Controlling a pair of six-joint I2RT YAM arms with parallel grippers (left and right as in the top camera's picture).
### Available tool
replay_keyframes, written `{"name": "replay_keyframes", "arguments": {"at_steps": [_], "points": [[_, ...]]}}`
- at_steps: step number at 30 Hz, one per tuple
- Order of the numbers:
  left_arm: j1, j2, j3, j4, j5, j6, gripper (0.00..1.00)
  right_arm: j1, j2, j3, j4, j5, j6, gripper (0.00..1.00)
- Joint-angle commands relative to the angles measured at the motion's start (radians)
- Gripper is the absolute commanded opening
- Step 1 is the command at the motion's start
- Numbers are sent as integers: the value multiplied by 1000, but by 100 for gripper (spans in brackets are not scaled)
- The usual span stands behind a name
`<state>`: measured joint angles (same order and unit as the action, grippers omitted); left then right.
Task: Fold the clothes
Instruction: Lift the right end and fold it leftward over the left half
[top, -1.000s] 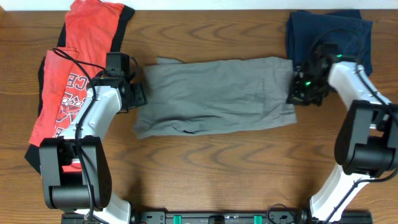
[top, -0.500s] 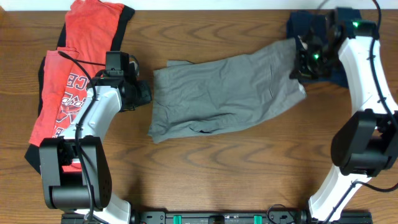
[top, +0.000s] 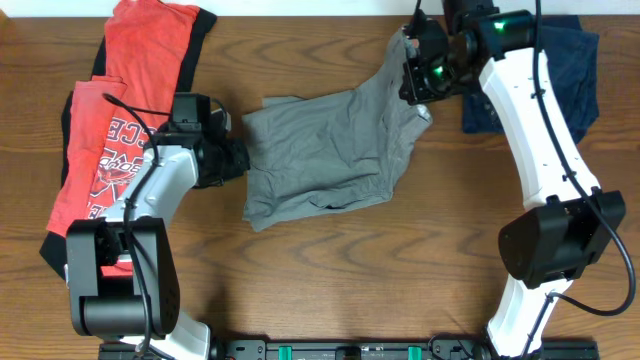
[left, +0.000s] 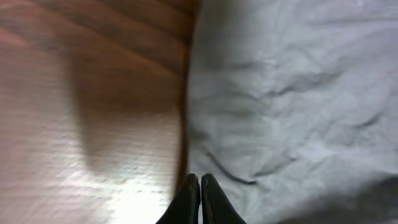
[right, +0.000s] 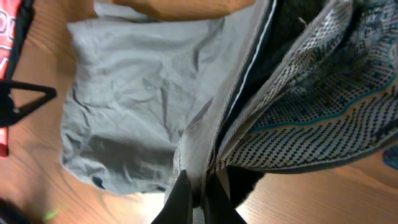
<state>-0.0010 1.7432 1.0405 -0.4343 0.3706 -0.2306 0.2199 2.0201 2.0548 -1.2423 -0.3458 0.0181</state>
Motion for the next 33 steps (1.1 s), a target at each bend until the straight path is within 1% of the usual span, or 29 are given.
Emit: {"name": "replay_keyframes", "arguments": {"at_steps": [1,3,5,12,19,23,27,30,33], "points": [[3,2,-33,46,103,9,6,7,-34,25,8,-37,29,1],[3,2,-52,99,153,9,6,17,-34,25,5,-36,25,1],[3,2,-69,131,169,8,6,24,-34,25,3,-36,18,1],[3,36,-90,138,192,9,6,44,-34,25,3,-36,18,1],[3,146,-90,144,195,2,6,67,-34,25,4,-35,18,1],[3,210,-90,164,195,-35,6,85,-34,25,17,-36,18,1],[3,246,-90,190,195,-76,6,131,-34,25,37,-36,18,1],[3,248,-90,191,195,-78,6,187,-34,25,64,-31,28,1],[3,248,-90,191,195,-78,6,253,-30,24,100,15,57,1]]}}
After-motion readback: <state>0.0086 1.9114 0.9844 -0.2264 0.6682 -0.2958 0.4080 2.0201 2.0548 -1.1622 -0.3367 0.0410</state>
